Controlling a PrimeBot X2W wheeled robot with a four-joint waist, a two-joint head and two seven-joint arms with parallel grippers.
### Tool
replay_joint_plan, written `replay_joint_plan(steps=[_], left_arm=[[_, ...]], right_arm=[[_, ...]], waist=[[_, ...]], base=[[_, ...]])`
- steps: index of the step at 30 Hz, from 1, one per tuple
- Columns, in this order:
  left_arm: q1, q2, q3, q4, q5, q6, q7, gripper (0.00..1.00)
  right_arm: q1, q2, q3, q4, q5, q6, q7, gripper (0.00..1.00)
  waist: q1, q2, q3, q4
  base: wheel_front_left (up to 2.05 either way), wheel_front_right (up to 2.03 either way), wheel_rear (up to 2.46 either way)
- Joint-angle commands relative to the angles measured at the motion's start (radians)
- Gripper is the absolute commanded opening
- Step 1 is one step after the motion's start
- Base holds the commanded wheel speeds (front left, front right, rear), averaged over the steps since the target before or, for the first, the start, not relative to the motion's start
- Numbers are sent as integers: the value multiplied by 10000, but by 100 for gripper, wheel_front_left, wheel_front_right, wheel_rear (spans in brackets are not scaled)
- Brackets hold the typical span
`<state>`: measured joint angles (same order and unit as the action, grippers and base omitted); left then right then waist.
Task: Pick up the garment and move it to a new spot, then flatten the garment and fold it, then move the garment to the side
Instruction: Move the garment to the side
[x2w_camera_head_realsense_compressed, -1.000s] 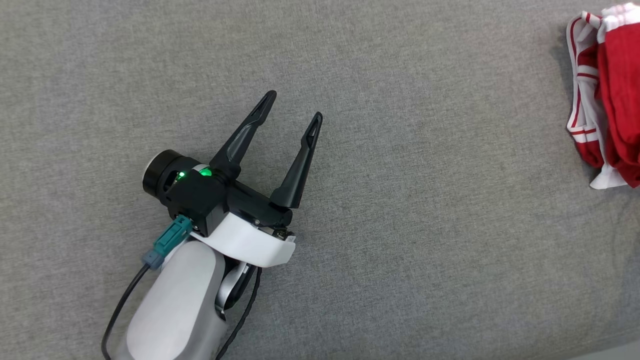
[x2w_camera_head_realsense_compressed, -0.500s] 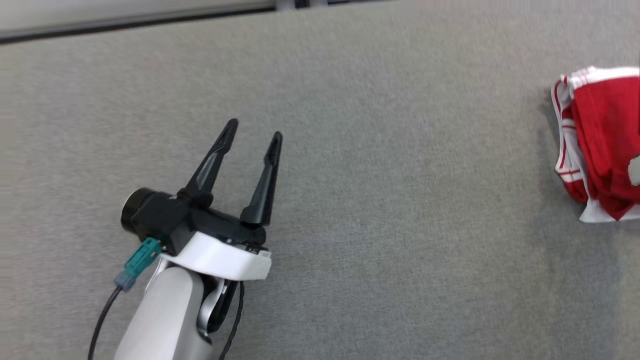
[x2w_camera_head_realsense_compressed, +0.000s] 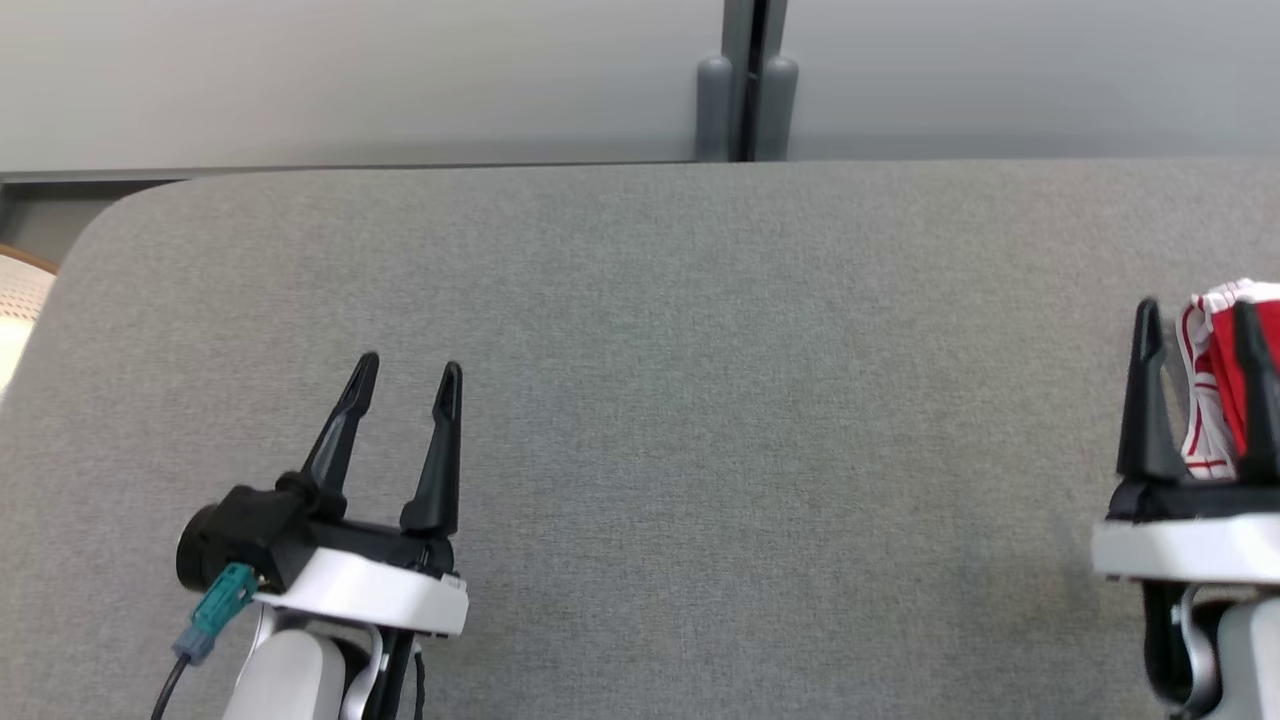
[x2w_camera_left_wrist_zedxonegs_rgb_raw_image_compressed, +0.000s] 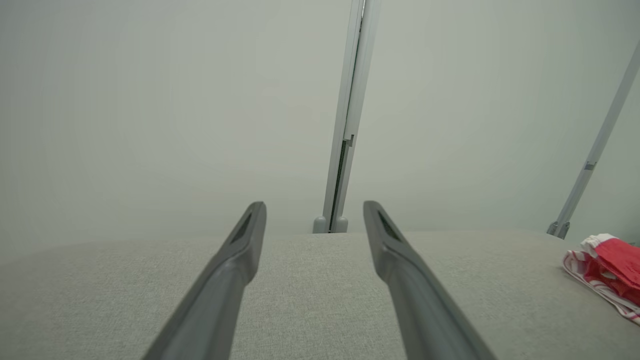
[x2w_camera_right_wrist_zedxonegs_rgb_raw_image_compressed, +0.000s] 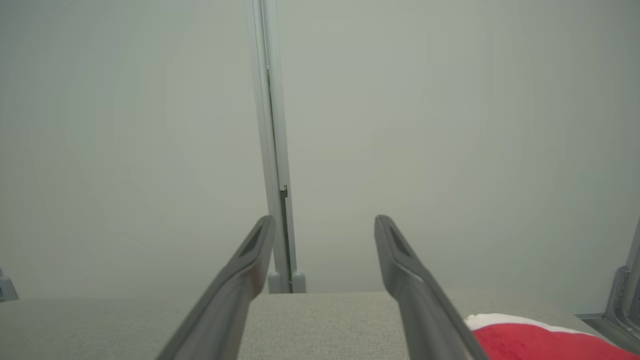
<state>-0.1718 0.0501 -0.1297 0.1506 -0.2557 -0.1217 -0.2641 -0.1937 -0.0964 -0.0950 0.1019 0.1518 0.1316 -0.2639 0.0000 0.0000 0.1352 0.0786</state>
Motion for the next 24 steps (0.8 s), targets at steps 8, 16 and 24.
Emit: replay_joint_plan(steps=[8, 16, 24], left_arm=[[643, 22, 32, 585, 7, 315, 3, 100], [782, 28, -151, 754, -106, 551, 3, 100], [675, 25, -185, 825, -359, 547, 3, 100]], right_arm=[[1269, 354, 583, -35, -244, -17, -5, 100], [1439, 444, 788, 23, -89, -17, -4, 100], [1348, 448, 850, 27, 48, -17, -4, 100]], waist=[[0, 0, -417, 294], [0, 0, -466, 252], [0, 0, -446, 239]], base=[[0, 0, 0], [0, 0, 0], [0, 0, 0]])
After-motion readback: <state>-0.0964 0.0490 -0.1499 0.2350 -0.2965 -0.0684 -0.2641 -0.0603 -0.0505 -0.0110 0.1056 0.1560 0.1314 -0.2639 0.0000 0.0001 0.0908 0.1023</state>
